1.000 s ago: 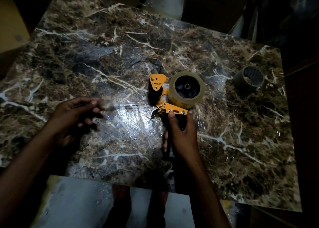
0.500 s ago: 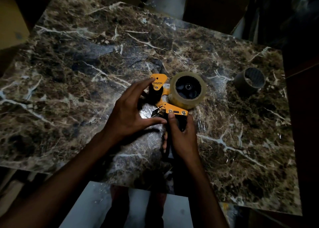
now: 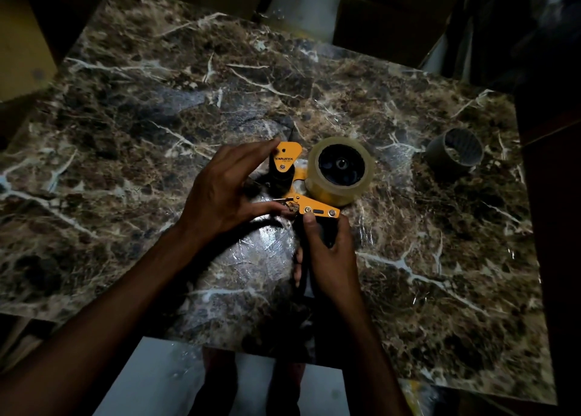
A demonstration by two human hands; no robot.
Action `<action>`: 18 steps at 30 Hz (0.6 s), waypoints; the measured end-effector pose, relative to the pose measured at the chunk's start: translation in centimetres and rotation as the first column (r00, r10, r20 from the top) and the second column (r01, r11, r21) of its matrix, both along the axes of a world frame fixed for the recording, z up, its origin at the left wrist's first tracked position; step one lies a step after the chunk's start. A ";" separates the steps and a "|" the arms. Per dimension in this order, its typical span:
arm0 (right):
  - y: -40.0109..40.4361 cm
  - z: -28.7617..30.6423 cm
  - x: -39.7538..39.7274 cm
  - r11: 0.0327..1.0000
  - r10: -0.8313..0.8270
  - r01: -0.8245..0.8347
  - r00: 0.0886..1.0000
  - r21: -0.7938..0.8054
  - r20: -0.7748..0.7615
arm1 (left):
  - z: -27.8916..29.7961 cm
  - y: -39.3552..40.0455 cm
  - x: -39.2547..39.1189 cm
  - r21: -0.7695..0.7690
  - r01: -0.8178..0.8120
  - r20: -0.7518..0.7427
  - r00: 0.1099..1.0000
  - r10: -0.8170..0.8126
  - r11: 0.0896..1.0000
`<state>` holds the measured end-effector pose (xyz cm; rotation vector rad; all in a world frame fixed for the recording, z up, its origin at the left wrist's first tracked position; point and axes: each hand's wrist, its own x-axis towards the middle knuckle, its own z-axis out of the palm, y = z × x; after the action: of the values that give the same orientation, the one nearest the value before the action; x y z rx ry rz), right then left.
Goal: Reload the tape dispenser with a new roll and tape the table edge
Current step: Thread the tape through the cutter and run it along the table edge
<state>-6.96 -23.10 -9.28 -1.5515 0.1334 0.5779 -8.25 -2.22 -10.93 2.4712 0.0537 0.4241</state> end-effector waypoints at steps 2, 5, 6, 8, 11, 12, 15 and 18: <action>0.0 -0.1 0.0 1.000 0.001 -0.001 1.000 0.001 -0.015 | -0.3 0.2 0.2 0.023 -0.005 0.022 1.000 0.004 1.000; 0.0 -0.4 -0.1 1.000 0.000 -0.001 0.999 -0.016 -0.045 | -0.6 0.5 0.9 0.040 -0.033 0.071 0.997 0.030 0.999; 0.0 -0.4 -0.1 1.000 -0.004 0.002 0.998 -0.026 -0.061 | -0.6 0.6 1.3 0.051 -0.040 0.084 0.996 0.036 0.998; -0.1 -0.2 0.0 0.999 -0.016 0.013 0.996 -0.037 -0.083 | -0.7 0.8 1.8 0.076 -0.037 0.108 0.994 0.029 0.996; -0.3 -0.1 0.0 0.996 -0.065 0.058 0.991 -0.062 -0.118 | -0.7 1.0 1.6 0.076 -0.031 0.128 0.992 0.021 0.997; -0.3 -0.3 0.1 0.996 -0.078 0.069 0.986 -0.064 -0.146 | -0.7 1.0 1.2 0.066 -0.040 0.132 0.991 0.031 0.997; -0.5 -0.4 0.6 0.999 -0.052 0.048 0.965 -0.022 -0.256 | -1.3 0.5 -0.1 0.006 -0.072 0.112 0.991 0.071 0.997; -0.6 0.0 0.9 0.996 0.030 0.003 0.922 0.085 -0.386 | -1.7 -0.2 -0.8 -0.085 -0.122 0.051 0.991 0.127 0.989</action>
<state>-6.01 -23.75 -9.32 -1.3423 0.3948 0.8879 -9.08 -2.45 -12.59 2.3817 0.1995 0.5335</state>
